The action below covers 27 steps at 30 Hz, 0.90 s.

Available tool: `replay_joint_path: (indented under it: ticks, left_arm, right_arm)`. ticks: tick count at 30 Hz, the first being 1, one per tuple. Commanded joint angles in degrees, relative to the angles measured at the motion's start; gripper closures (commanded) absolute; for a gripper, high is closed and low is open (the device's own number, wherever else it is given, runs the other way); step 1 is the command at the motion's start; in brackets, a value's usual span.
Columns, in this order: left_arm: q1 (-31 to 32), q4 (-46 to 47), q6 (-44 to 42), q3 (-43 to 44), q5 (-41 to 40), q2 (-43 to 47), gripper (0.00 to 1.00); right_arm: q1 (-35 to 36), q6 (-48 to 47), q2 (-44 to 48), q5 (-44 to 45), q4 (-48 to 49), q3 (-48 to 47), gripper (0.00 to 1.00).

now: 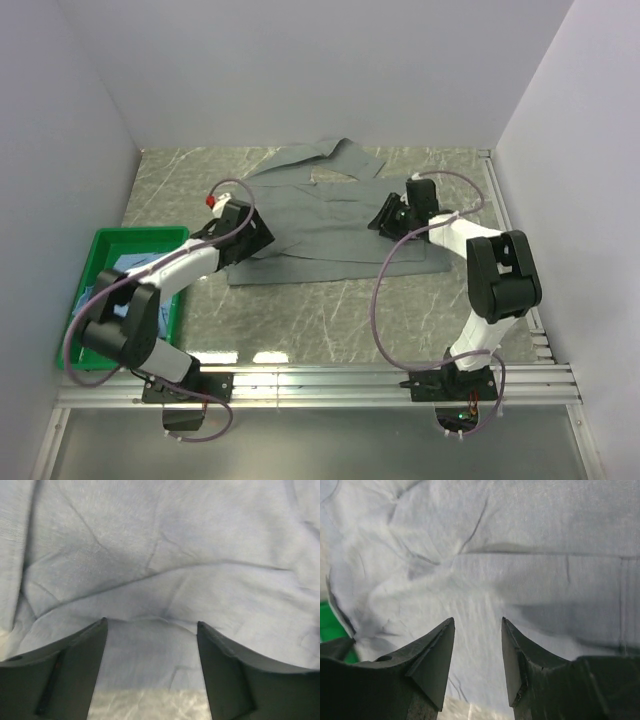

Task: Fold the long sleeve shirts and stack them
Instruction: Fold the shirt

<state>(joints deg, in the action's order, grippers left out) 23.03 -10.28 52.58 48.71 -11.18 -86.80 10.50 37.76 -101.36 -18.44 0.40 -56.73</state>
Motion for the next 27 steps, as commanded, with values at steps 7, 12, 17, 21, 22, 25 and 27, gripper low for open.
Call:
replay_joint_path:
  ticks: [7,12,17,21,22,25,27]
  left_arm:
    - [1.8,-5.1,-5.4,0.9,-4.8,5.3,0.15]
    - [2.3,-6.5,-7.2,3.0,-4.1,0.1,0.13]
    - [2.1,-8.7,-7.6,1.4,-3.1,-1.1,0.13]
    - [1.6,-14.0,-6.3,-0.3,-0.5,-3.1,0.14]
    - [1.3,-15.5,-6.1,-0.9,0.7,-3.3,0.13]
    - [0.5,-18.6,-6.8,-2.7,2.6,-2.5,0.12]
    - [-0.3,-20.2,-7.3,-4.5,3.4,0.3,0.12]
  right_arm:
    - [8.8,-12.4,3.9,19.7,-24.5,-9.3,0.49]
    - [10.1,-14.3,-0.7,21.4,-29.7,-11.5,0.49]
    - [11.6,-15.6,-2.5,22.0,-33.5,-10.5,0.48]
    - [13.8,-15.5,-2.6,21.2,-36.7,-8.0,0.48]
    - [15.1,-15.5,-2.6,20.7,-38.2,-7.4,0.48]
    - [16.7,-15.1,-1.6,17.2,-40.4,-4.5,0.49]
    - [17.4,-14.9,-0.6,15.5,-42.1,-1.9,0.49]
